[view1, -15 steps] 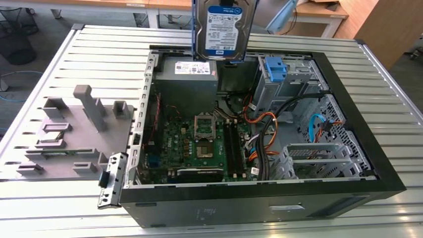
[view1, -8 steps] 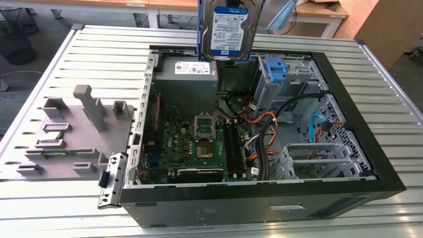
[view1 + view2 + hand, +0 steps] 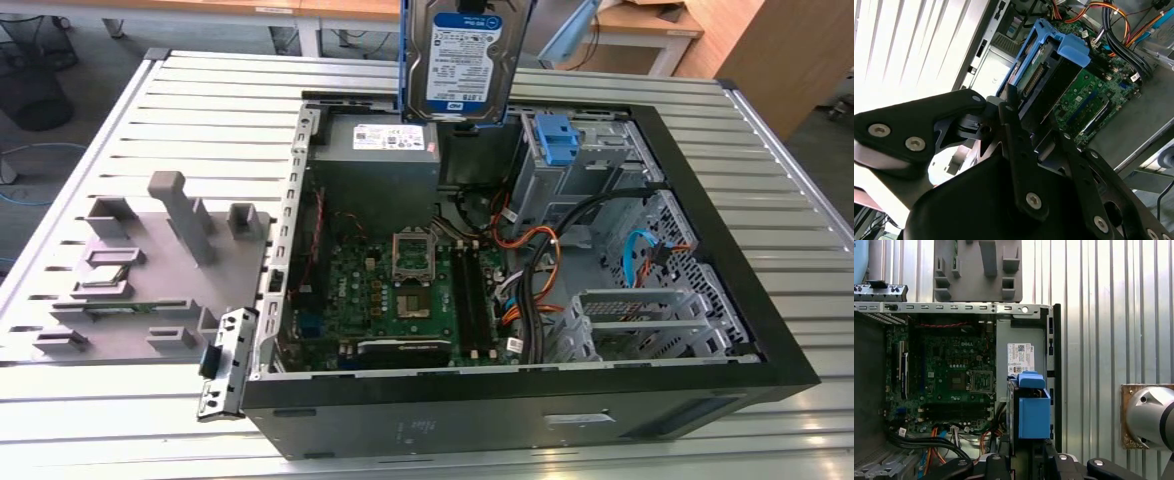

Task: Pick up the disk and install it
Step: 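Pick up the disk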

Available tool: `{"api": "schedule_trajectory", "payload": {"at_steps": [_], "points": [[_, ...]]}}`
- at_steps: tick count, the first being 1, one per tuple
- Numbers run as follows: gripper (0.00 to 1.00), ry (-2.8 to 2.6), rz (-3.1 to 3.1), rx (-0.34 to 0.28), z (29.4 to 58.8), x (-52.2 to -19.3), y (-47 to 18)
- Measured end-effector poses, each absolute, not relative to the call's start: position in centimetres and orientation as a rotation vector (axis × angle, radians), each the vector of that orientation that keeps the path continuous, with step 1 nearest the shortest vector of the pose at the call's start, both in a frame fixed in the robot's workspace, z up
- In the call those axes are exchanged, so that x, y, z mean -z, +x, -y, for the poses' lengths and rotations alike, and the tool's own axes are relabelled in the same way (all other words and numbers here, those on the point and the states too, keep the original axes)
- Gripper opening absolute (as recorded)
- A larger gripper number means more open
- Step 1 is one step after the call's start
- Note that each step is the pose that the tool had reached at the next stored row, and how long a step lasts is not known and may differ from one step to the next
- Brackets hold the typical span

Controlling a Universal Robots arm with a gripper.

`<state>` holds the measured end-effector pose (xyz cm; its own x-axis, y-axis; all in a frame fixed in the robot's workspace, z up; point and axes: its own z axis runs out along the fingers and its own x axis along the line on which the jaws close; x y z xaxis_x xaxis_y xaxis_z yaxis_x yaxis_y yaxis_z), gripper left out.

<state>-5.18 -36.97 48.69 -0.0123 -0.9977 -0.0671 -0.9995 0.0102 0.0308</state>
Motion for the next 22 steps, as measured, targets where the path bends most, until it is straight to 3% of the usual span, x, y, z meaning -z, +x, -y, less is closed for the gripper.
{"api": "schedule_trajectory", "payload": {"at_steps": [22], "points": [[0.35, -2.191, -2.216, -0.111, 37.0, -48.7, -3.2]]}}
